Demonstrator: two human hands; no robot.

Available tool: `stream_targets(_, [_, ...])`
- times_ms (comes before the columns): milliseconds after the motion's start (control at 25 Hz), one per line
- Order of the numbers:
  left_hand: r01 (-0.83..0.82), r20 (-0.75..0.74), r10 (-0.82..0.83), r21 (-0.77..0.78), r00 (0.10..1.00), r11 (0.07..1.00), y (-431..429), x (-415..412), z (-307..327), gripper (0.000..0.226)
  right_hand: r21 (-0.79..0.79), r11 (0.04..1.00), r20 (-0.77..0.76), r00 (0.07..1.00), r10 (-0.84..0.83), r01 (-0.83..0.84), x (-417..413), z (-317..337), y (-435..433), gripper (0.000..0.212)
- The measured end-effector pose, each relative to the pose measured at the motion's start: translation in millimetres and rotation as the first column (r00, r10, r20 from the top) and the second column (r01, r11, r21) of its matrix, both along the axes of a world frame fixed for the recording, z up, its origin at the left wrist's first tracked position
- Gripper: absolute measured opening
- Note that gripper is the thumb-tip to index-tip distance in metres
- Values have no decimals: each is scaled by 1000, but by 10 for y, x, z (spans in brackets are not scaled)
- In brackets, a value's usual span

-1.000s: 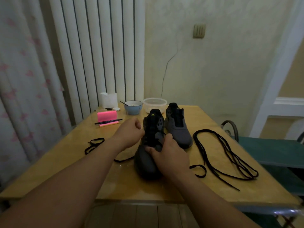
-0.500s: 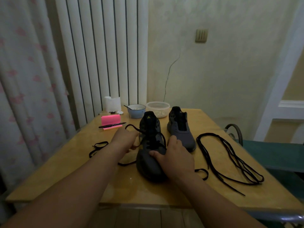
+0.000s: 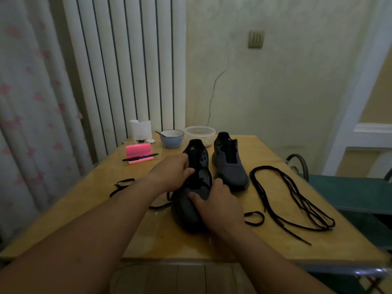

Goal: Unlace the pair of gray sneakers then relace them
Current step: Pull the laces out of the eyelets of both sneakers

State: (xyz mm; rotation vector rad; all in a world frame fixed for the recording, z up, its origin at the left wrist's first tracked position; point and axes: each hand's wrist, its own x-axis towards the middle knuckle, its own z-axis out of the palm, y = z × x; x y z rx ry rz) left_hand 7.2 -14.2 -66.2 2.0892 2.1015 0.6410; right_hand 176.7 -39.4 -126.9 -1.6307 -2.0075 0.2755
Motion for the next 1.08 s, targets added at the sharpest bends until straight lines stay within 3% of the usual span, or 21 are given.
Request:
stream_targets(80, [11, 85, -11, 5, 996, 1000, -21, -53, 72, 20, 0, 1000, 13, 1000, 4, -4, 8, 4, -7, 61])
stream_targets(160, [-67, 336, 29, 103, 941, 992, -66, -149, 101, 19, -12, 1000, 21, 1000, 20, -20, 20, 25, 9, 61])
stream_targets(200, [-202, 571, 82, 150, 817, 968, -65, -222, 91, 16, -19, 999, 22, 999, 31, -30, 26, 37, 15, 61])
stream_targets(240, [-370, 814, 106, 140, 571, 919, -43, -299, 81, 12, -23, 999, 23, 999, 39, -39, 33, 49, 15, 61])
stream_targets(280, [-512, 963, 82, 64, 257, 856, -40, -407, 73, 11, -27, 999, 24, 999, 45, -45, 36, 57, 16, 62])
stream_targets(320, [-619, 998, 61, -47, 1, 784, -57, -508, 49, 18, -32, 998, 25, 998, 51, -50, 37, 59, 15, 62])
stream_targets(360, [-688, 989, 100, -148, -110, 711, -77, -617, 1, 27, -38, 998, 27, 998, 56, -55, 37, 52, 18, 62])
stream_targets(400, [-732, 973, 218, -201, -74, 650, -95, -707, -51, 33, -38, 998, 29, 998, 60, -59, 37, 53, 24, 63])
stream_targets(440, [-765, 923, 378, -197, 65, 613, -114, -765, -114, 36, -42, 997, 31, 998, 63, -61, 39, 54, 32, 63])
stream_targets(520, [-755, 616, 622, -66, 483, 652, -217, -674, -262, 40, -46, 997, 38, 997, 69, -68, 39, 58, 46, 66])
stream_targets(600, [-623, 329, 547, 200, 770, 756, -278, -470, -370, 44, -44, 997, 50, 996, 70, -68, 37, 48, 54, 67])
stream_targets(680, [-346, 265, 264, 340, 927, 874, -272, -222, -368, 35, -46, 997, 48, 996, 70, -67, 34, 48, 53, 65])
stream_targets(800, [-57, 217, 24, 146, 976, 988, -190, -6, -364, 26, -35, 993, 21, 993, 115, -114, 96, 60, 52, 55])
stream_targets(920, [-182, 361, 93, 221, 928, 958, -175, -82, -364, 15, 98, 983, -11, 988, 157, -155, 202, 172, 127, 34])
stream_targets(1000, [-296, 275, 202, 363, 940, 884, -230, -91, -420, 14, 151, 973, -115, 975, 192, -174, 235, 286, 254, 16])
stream_targets(1080, [-234, 226, 173, 276, 959, 932, -274, 34, -500, 21, 56, 980, -219, 955, 200, -193, 201, 423, 437, 11])
